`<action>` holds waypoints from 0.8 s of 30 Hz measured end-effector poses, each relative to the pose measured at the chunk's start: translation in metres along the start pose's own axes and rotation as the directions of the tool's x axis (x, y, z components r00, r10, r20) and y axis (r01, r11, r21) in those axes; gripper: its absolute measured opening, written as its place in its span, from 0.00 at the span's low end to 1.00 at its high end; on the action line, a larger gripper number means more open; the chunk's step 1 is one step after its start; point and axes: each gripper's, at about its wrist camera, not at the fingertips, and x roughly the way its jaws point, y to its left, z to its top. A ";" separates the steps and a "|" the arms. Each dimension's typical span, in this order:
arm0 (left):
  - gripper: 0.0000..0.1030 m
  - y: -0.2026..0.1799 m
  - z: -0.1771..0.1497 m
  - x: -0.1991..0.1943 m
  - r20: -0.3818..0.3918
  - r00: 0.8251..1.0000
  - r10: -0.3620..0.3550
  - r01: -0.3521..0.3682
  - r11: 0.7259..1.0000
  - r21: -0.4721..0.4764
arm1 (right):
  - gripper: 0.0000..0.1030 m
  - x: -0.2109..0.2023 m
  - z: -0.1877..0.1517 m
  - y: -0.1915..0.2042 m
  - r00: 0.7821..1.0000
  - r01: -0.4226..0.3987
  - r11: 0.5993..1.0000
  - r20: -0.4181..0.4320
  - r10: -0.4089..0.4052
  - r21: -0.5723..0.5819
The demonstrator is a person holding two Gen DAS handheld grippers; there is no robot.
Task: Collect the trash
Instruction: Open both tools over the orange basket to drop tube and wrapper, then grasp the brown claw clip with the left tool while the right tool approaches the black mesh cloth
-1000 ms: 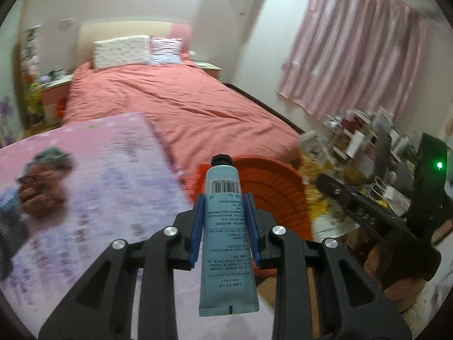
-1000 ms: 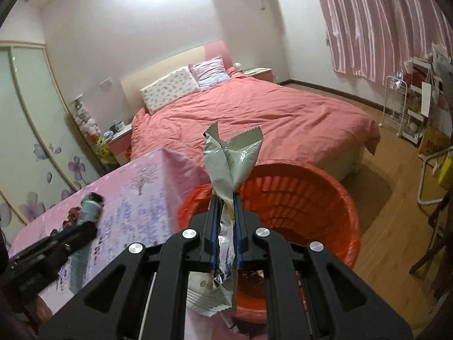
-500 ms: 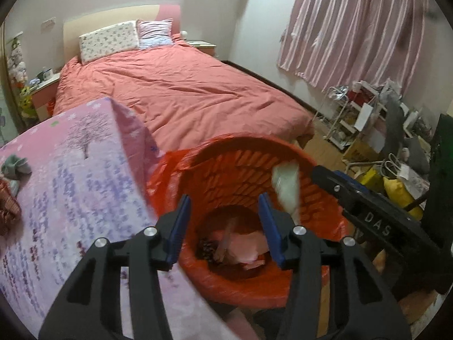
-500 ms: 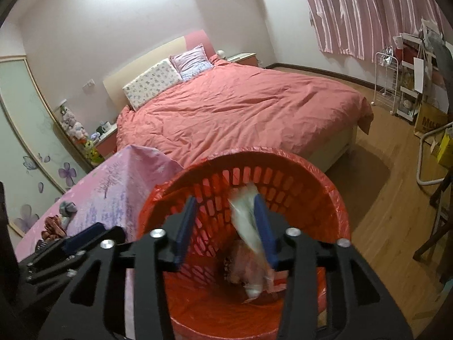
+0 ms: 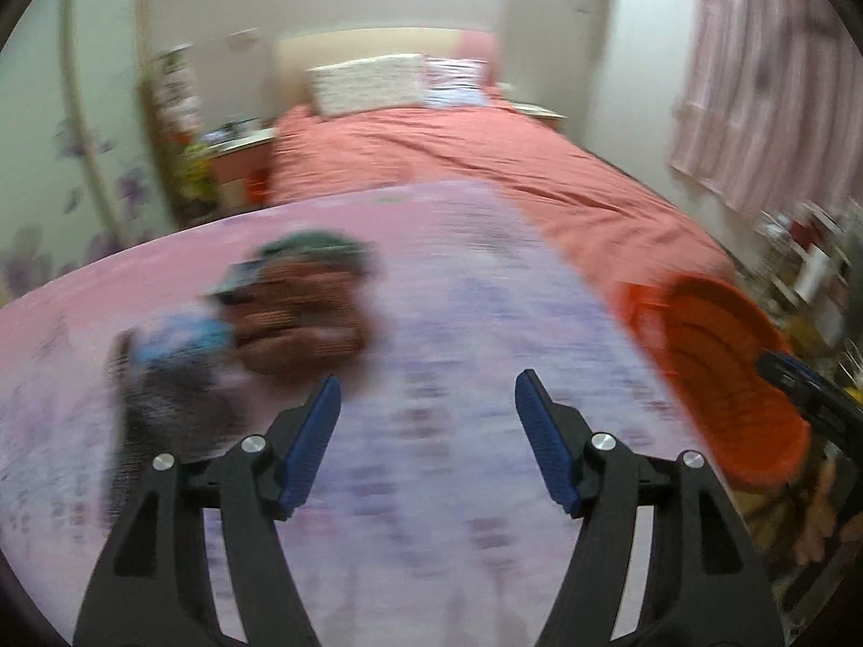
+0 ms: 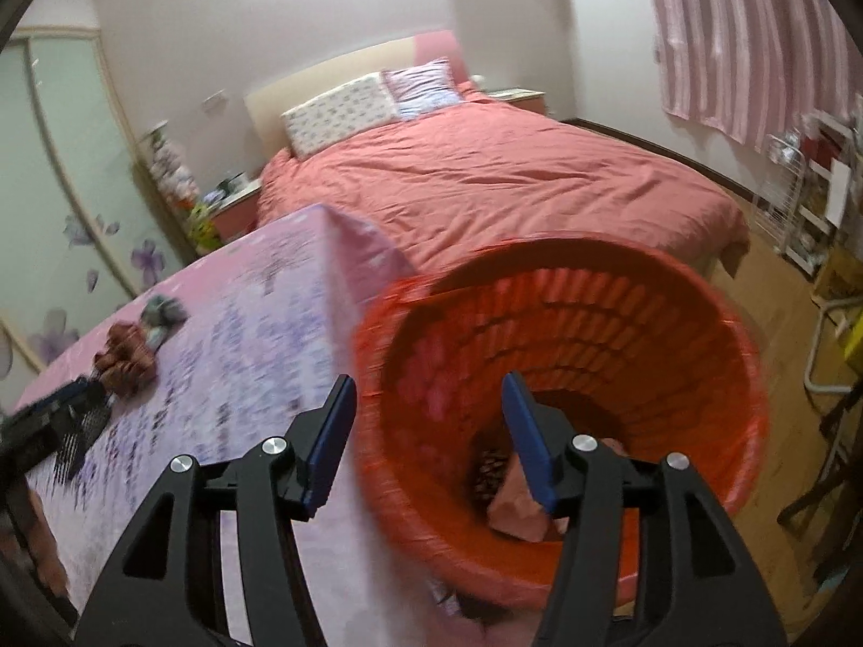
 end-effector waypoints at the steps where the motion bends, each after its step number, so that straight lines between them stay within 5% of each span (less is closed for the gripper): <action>1: 0.65 0.021 -0.001 -0.002 0.001 0.999 0.032 -0.032 0.999 -0.026 | 0.55 0.001 -0.002 0.010 1.000 -0.008 1.000 -0.004 0.008 -0.017; 5: 0.60 0.117 -0.010 -0.009 -0.017 0.985 0.171 -0.171 0.971 -0.168 | 0.55 0.006 -0.011 0.045 0.999 -0.045 0.996 -0.029 0.043 -0.077; 10: 0.50 0.173 -0.040 -0.015 -0.088 0.981 0.172 -0.189 0.948 -0.256 | 0.55 0.011 -0.022 0.081 0.994 -0.091 0.988 -0.066 0.083 -0.125; 15: 0.44 0.166 -0.058 -0.012 -0.112 0.986 0.121 -0.145 0.960 -0.238 | 0.55 0.011 -0.033 0.116 0.989 -0.128 0.977 -0.095 0.113 -0.171; 17: 0.22 0.152 -0.061 -0.006 -0.130 0.985 0.112 -0.138 0.968 -0.207 | 0.55 0.008 -0.037 0.126 0.988 -0.134 0.971 -0.098 0.117 -0.199; 19: 0.10 0.141 -0.060 -0.002 -0.124 0.989 0.079 -0.103 0.974 -0.199 | 0.55 0.005 -0.039 0.135 0.989 -0.135 0.967 -0.096 0.116 -0.216; 24: 0.08 0.103 -0.054 -0.005 -0.074 0.996 -0.054 0.040 0.983 -0.177 | 0.55 0.003 -0.043 0.144 0.987 -0.138 0.967 -0.107 0.117 -0.216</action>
